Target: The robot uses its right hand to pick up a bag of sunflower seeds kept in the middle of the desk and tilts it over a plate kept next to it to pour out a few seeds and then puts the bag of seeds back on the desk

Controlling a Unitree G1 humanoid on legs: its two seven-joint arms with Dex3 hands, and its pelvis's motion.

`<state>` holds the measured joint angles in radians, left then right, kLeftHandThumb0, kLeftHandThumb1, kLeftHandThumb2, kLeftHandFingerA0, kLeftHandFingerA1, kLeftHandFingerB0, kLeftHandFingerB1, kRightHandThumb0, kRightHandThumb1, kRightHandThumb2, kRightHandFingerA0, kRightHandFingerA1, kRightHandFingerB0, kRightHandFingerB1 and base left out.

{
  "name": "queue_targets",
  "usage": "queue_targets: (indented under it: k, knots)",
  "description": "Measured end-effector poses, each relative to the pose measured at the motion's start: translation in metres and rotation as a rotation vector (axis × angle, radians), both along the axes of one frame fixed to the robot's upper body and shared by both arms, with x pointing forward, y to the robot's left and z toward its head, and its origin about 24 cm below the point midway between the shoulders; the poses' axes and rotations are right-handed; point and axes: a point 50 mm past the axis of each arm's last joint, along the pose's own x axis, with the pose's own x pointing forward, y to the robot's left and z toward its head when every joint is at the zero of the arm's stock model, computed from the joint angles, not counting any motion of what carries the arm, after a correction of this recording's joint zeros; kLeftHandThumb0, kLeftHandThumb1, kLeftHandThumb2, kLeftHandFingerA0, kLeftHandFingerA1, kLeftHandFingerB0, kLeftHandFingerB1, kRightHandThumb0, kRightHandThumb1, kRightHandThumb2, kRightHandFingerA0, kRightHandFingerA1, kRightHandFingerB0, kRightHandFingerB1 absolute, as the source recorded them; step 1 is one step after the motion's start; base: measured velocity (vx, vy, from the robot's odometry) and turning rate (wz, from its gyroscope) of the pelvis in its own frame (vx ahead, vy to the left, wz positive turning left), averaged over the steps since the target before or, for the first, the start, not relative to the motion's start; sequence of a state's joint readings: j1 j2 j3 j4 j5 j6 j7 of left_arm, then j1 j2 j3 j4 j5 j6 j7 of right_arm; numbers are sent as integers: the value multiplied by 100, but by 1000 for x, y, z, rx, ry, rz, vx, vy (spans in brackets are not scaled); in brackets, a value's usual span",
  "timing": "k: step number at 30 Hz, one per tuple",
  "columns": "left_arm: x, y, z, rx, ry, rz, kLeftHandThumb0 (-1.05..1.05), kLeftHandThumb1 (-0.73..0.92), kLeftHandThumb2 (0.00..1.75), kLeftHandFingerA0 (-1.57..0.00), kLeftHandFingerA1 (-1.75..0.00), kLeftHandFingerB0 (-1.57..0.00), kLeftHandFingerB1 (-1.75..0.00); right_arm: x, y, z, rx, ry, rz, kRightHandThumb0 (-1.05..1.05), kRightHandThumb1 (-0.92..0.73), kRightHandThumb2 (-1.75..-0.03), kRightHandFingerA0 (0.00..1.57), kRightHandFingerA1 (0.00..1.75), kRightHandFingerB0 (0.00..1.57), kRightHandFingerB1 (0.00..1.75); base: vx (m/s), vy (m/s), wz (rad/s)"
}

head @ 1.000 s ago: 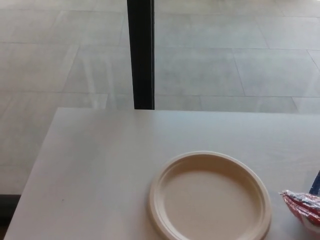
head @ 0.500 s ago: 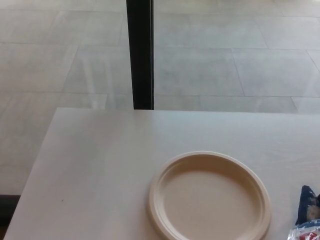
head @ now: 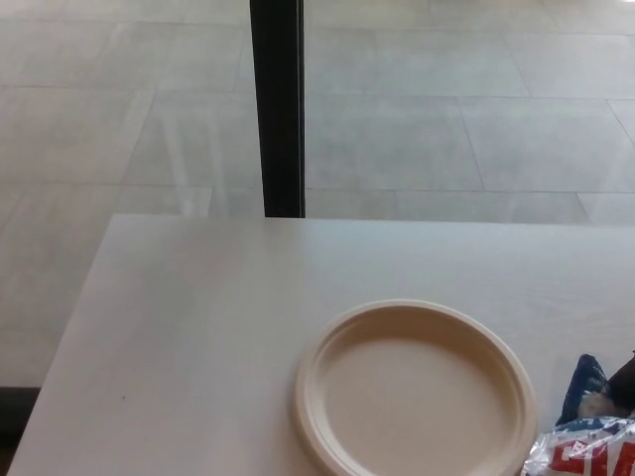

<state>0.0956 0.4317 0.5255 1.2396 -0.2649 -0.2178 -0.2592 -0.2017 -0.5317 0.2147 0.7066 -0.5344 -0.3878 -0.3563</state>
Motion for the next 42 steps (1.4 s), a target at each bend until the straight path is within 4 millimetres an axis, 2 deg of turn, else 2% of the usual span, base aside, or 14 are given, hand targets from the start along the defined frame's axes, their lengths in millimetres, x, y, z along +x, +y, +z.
queue_targets:
  k: [4, 5, 8, 9, 10, 11, 15, 16, 17, 20, 21, 23, 24, 42]
  knots:
    - [0, 0, 0, -1, -2, -2, -78, 63, 101, -51, -64, -38, -52, 4, 1, 1, 34, 13, -41, -21, -69, -95, 71, 175, 59, 143, 0, 0, 0]
    - [1, 0, 0, -1, -2, -2, -74, 73, 62, -57, -58, -45, -40, 5, 1, 2, 38, 17, -49, -21, -60, -111, 74, 175, 64, 153, 0, 0, 0]
    - [1, 0, 0, -2, -3, -2, -76, 74, 62, -56, -57, -45, -40, 9, -1, 3, 51, 31, -78, -24, -58, -115, 78, 175, 69, 157, 0, 0, 0]
    - [1, 0, 0, -3, -4, -2, -77, 60, 101, -51, -65, -37, -52, 10, -1, 4, 53, 35, -85, -25, -58, -114, 80, 175, 68, 158, 0, 0, 0]
    - [1, 0, 0, -4, -4, -3, -82, 62, 101, -50, -63, -38, -52, 11, -2, 5, 56, 42, -96, -24, -54, -119, 80, 175, 68, 159, 0, 0, 0]
    - [1, 0, 0, -4, -5, -3, -77, 74, 62, -54, -55, -45, -39, 12, -3, 5, 59, 48, -105, -25, -56, -117, 80, 175, 69, 159, 0, 0, 0]
    - [1, 0, 0, -7, -8, -1, -75, 74, 63, -55, -57, -44, -40, 16, -9, 8, 82, 79, -148, -26, -49, -126, 79, 175, 66, 163, 0, 0, 0]
    - [1, 0, 0, -8, -9, 0, -80, 62, 101, -50, -64, -37, -52, 17, -11, 9, 93, 89, -162, -28, -52, -121, 84, 175, 61, 175, 0, 0, 0]
    - [0, 0, 0, -8, -9, 1, -76, 76, 63, -54, -55, -43, -39, 17, -12, 10, 107, 97, -175, -31, -55, -120, 86, 175, 64, 175, 0, 0, 0]
    - [-1, -1, 0, -12, -8, 0, -75, 76, 63, -55, -55, -44, -39, 18, -18, 12, 155, 118, -213, -33, -61, -111, 89, 175, 65, 172, 0, 0, 0]
    - [-2, -1, -1, -13, -7, 0, -79, 62, 101, -51, -64, -38, -53, 19, -20, 12, 174, 122, -228, -32, -67, -105, 92, 175, 64, 173, 0, 0, 0]
    - [-2, -1, -1, -14, -6, 1, -79, 62, 101, -51, -64, -38, -53, 20, -22, 14, 214, 126, -259, -32, -67, -105, 92, 175, 64, 173, 0, 0, 0]
    - [-2, -1, -1, -15, -6, 2, -76, 74, 62, -55, -56, -43, -39, 21, -23, 14, 227, 128, -269, -29, -73, -104, 93, 175, 63, 175, 0, 0, 0]
    - [-7, -1, -1, -18, 1, 9, -78, 77, 63, -52, -57, -44, -40, 37, -6, 20, 607, 124, -399, -35, -79, -103, 98, 175, 57, 175, 0, 0, 0]
